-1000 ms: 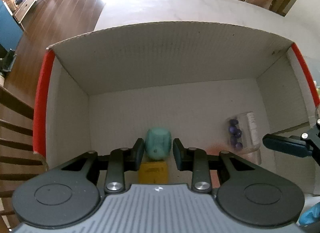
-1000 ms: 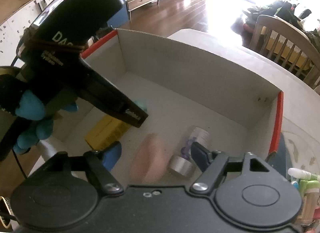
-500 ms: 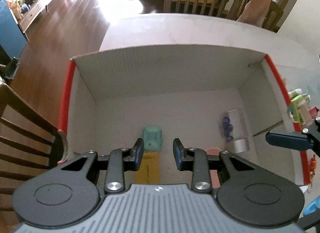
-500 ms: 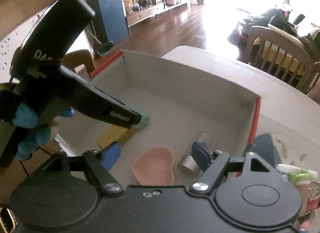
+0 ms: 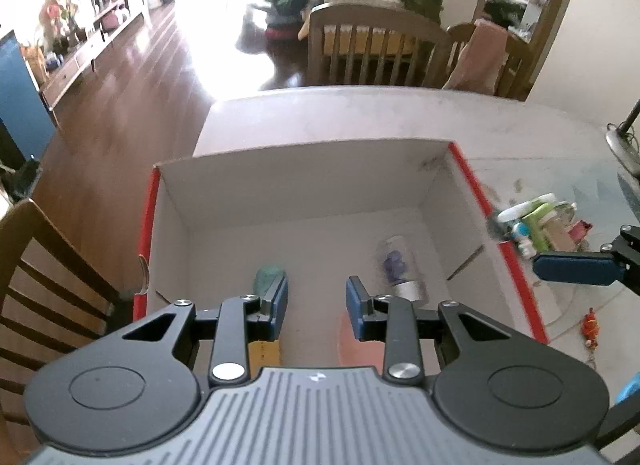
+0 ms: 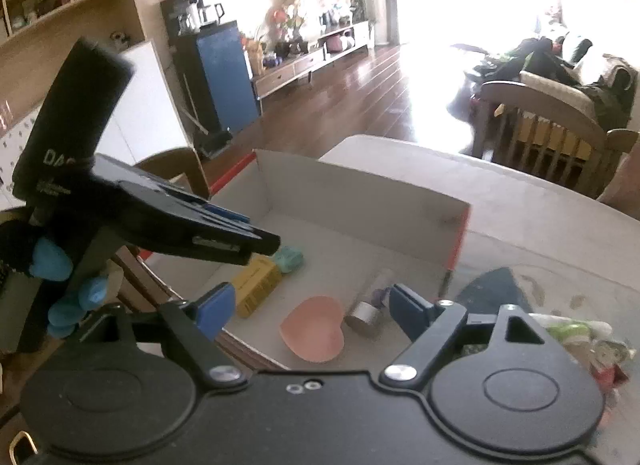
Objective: Organize rigid objects
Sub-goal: 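Withdraw both tools from the box back over the table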
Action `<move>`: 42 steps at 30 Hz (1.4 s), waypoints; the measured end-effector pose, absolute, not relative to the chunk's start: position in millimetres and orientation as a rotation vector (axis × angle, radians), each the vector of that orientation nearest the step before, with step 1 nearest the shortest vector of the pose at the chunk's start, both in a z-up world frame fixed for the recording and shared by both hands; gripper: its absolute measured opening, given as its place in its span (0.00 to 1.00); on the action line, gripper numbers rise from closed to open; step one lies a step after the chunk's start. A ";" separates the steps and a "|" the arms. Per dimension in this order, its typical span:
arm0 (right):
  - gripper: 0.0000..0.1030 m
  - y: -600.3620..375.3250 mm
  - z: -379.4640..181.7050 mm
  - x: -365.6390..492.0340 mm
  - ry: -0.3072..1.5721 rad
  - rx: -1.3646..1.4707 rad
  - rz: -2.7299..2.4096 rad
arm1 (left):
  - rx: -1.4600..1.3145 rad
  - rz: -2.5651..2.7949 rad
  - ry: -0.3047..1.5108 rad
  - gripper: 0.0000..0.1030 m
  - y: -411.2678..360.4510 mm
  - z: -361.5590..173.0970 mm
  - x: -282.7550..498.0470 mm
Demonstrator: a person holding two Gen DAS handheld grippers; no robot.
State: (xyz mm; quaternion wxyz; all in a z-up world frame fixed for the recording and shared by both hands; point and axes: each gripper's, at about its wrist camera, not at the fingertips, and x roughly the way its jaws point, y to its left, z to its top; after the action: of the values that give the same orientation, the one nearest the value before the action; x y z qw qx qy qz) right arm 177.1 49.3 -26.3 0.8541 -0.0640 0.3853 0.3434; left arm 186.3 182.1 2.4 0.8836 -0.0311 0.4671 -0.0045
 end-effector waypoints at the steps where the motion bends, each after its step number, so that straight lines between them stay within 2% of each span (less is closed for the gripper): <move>1: 0.82 44.0 -23.6 173.8 0.805 -0.124 0.720 | -0.065 -0.012 0.960 0.30 179.8 4.4 184.3; 16: 0.86 -59.2 -3.5 133.2 0.710 -0.038 0.607 | -0.081 -0.081 0.836 0.30 119.7 28.4 146.8; 29: 0.88 -149.4 -39.9 105.8 0.744 -0.053 0.458 | -0.110 -0.152 0.826 0.30 49.6 11.8 147.4; 30: 0.88 -154.0 -44.6 104.8 0.753 -0.053 0.452 | -0.116 -0.157 0.827 0.34 44.4 10.2 148.3; 31: 0.88 -160.0 -47.9 102.9 0.759 -0.057 0.443 | -0.121 -0.160 0.826 0.51 39.1 8.5 149.2; 33: 0.88 -168.5 -57.6 99.8 0.774 -0.060 0.435 | -0.127 -0.165 0.814 0.67 29.6 6.1 150.4; 39: 0.88 -189.4 -77.1 97.8 0.821 -0.063 0.433 | -0.118 -0.191 0.821 0.68 -1.2 -3.6 159.2; 42: 0.88 -193.0 -87.5 101.8 0.843 -0.067 0.438 | -0.125 -0.184 0.818 0.79 -14.6 -9.7 164.6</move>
State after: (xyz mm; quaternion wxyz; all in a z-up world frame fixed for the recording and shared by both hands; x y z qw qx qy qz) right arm 101.8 -193.0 -87.5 0.8887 -0.0321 0.4059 0.2106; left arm 164.6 -14.6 -9.7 0.9115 -0.0605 0.3969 -0.0894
